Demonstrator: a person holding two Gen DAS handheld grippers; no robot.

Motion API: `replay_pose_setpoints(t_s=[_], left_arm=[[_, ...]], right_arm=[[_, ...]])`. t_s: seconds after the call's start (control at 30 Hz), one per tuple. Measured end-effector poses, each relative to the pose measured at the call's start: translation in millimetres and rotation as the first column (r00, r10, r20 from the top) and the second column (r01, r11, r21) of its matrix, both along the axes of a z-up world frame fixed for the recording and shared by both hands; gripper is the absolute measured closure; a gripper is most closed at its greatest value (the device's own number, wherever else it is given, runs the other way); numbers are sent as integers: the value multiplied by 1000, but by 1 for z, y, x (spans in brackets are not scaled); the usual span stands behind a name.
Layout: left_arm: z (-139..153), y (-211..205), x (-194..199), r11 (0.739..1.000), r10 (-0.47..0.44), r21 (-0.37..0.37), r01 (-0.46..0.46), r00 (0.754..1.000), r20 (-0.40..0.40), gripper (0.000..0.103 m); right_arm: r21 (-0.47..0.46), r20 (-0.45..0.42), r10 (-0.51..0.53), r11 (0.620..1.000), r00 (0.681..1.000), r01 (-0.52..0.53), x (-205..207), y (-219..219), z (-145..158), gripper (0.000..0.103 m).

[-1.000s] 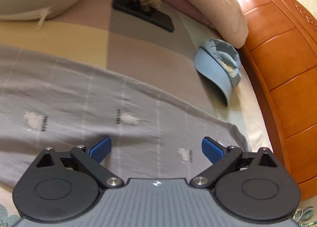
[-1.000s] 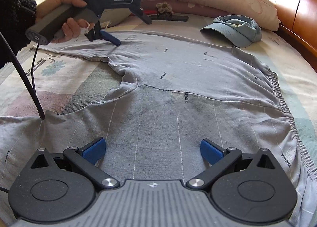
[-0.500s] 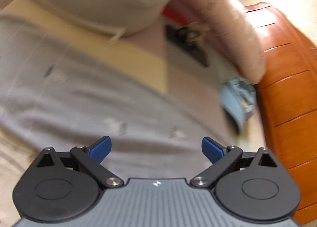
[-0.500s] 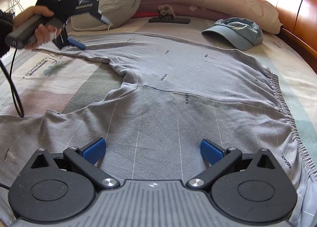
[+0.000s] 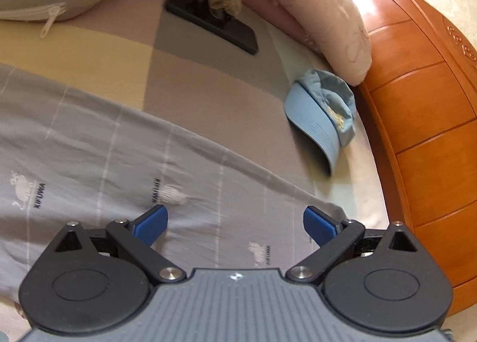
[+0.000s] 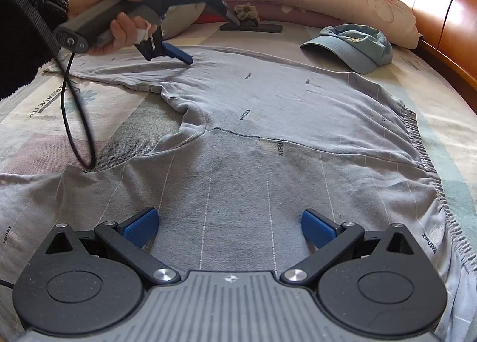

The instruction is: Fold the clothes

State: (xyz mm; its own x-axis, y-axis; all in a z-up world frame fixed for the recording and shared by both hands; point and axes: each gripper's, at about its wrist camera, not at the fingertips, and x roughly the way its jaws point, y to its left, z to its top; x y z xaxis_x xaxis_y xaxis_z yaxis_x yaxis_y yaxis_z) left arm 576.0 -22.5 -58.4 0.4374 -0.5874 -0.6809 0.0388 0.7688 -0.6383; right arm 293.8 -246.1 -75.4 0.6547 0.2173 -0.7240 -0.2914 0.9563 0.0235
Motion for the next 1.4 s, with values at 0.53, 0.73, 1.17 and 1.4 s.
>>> replay_pose_setpoints(t_s=[0.53,0.73,1.17,1.4], left_arm=[[-3,138,-35,955,255,136,-262,965,67,6],[11,129,-40,963,228,124,-237,970,87,6],[20,78,-62,950,63,297,-95,991,115,6],[58,40,-97,934,-147,350,70,969,198,6]], right_arm=[[-6,-19,-1,1000,1000,1,2,0,2,0],[-14,-19,-13,1000,1000,12,2,2,2,0],[-16,-1,-38,999,999,38,-1,4,0,0],[-50,-17,19,999,1000,-20,-10,5,16,0]])
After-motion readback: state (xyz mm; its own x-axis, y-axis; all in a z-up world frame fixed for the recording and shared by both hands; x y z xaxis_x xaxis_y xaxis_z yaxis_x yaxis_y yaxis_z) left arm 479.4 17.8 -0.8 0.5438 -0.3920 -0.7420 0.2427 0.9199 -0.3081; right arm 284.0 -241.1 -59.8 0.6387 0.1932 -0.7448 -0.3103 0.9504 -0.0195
